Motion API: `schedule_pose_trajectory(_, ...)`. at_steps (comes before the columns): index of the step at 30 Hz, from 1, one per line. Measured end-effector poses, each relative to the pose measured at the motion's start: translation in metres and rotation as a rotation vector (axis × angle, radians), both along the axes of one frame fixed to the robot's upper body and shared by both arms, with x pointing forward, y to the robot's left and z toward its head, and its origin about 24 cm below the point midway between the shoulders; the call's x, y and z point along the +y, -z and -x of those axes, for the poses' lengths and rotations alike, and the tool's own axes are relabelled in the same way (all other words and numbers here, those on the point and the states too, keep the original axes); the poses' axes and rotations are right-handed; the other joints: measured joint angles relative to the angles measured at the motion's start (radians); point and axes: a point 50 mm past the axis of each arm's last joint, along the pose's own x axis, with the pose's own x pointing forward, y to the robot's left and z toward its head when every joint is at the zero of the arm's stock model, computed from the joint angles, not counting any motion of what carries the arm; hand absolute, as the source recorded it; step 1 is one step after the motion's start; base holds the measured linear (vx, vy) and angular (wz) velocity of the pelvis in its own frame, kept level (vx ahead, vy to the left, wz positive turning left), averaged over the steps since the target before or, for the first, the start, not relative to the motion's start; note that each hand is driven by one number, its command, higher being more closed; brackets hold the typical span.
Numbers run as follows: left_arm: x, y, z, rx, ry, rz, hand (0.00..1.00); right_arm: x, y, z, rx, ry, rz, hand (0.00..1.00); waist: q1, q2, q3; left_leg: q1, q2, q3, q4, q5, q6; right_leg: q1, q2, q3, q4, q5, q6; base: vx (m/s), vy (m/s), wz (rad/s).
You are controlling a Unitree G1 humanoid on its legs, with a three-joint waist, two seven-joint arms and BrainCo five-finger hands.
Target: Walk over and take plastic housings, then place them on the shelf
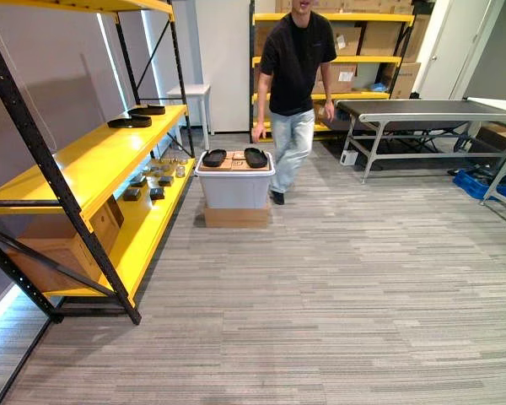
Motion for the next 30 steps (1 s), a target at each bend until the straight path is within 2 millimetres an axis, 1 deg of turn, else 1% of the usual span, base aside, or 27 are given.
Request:
schedule_pose_trajectory(1, 0.004, -0.002, -0.005, -0.017, -0.008, -0.008, 0.00, -0.004, -0.002, -0.005, -0.014, 0.007, 0.010, 0.00, 0.000, 0.005, 0.005, 0.009, 0.000, 0.000, -0.008, 0.001, -0.010, 0.011, 0.000, -0.005, -0.008, 0.002, 0.003, 0.06, -0.030, 0.03)
schedule_pose_trajectory(3, 0.012, -0.005, -0.015, -0.046, -0.012, -0.033, 0.00, -0.013, -0.006, -0.013, -0.023, -0.018, 0.042, 0.00, -0.001, 0.013, 0.010, 0.020, 0.001, 0.000, -0.019, 0.001, -0.011, 0.021, 0.001, -0.017, -0.017, 0.002, 0.005, 0.05, -0.038, 0.04)
schedule_pose_trajectory(6, 0.030, -0.015, -0.030, -0.113, -0.015, -0.099, 0.00, -0.029, -0.017, -0.032, -0.060, -0.058, 0.114, 0.00, -0.001, 0.018, 0.014, 0.023, 0.002, 0.000, -0.024, 0.001, -0.018, 0.025, 0.002, -0.020, -0.018, -0.002, 0.013, 0.02, -0.042, 0.02)
schedule_pose_trajectory(9, 0.032, -0.017, -0.034, -0.144, -0.044, -0.104, 0.00, -0.036, -0.022, -0.040, -0.080, -0.063, 0.136, 0.00, -0.001, 0.018, 0.017, 0.026, 0.003, 0.001, -0.027, 0.000, -0.019, 0.027, 0.003, -0.021, -0.018, -0.006, 0.018, 0.00, -0.024, 0.00)
schedule_pose_trajectory(11, 0.032, -0.017, -0.032, -0.147, -0.058, -0.096, 0.00, -0.039, -0.024, -0.045, -0.099, -0.055, 0.144, 0.00, 0.000, 0.018, 0.032, 0.032, 0.003, 0.003, -0.028, 0.000, -0.020, 0.031, 0.003, -0.021, -0.017, -0.008, 0.021, -0.01, -0.016, -0.01)
schedule_pose_trajectory(14, 0.032, -0.015, -0.025, -0.134, -0.071, -0.099, 0.00, -0.039, -0.024, -0.044, -0.123, -0.015, 0.126, 0.00, -0.001, 0.018, 0.038, 0.037, 0.004, 0.004, -0.031, -0.001, -0.020, 0.034, 0.003, -0.020, -0.018, -0.008, 0.022, -0.02, -0.020, -0.01)
schedule_pose_trajectory(15, 0.031, -0.015, -0.021, -0.138, -0.121, -0.091, 0.00, -0.039, -0.024, -0.043, -0.126, -0.007, 0.120, 0.00, -0.001, 0.018, 0.041, 0.038, 0.004, 0.005, -0.032, -0.001, -0.020, 0.034, 0.003, -0.020, -0.021, -0.008, 0.021, 0.00, 0.000, 0.00)
schedule_pose_trajectory(20, 0.026, -0.011, -0.008, -0.138, -0.248, -0.054, 0.00, -0.038, -0.023, -0.039, -0.129, 0.014, 0.108, 0.00, -0.003, 0.018, 0.042, 0.041, 0.004, 0.005, -0.037, -0.001, -0.020, 0.035, 0.004, -0.024, -0.026, -0.008, 0.021, -0.01, -0.014, 0.01)
schedule_pose_trajectory(24, 0.021, -0.009, -0.007, -0.131, -0.251, -0.046, 0.00, -0.034, -0.020, -0.038, -0.124, 0.024, 0.089, 0.00, 0.000, 0.018, 0.042, 0.042, 0.006, 0.004, -0.045, 0.001, -0.018, 0.038, 0.007, -0.027, -0.031, -0.008, 0.021, 0.00, -0.026, 0.01)
schedule_pose_trajectory(30, 0.017, -0.009, -0.011, -0.146, -0.247, -0.041, 0.00, -0.020, -0.015, -0.038, -0.123, 0.026, 0.052, 0.00, -0.002, 0.017, 0.042, 0.044, 0.007, 0.003, -0.051, 0.001, -0.018, 0.039, 0.008, -0.030, -0.031, -0.008, 0.022, 0.01, -0.022, 0.00)
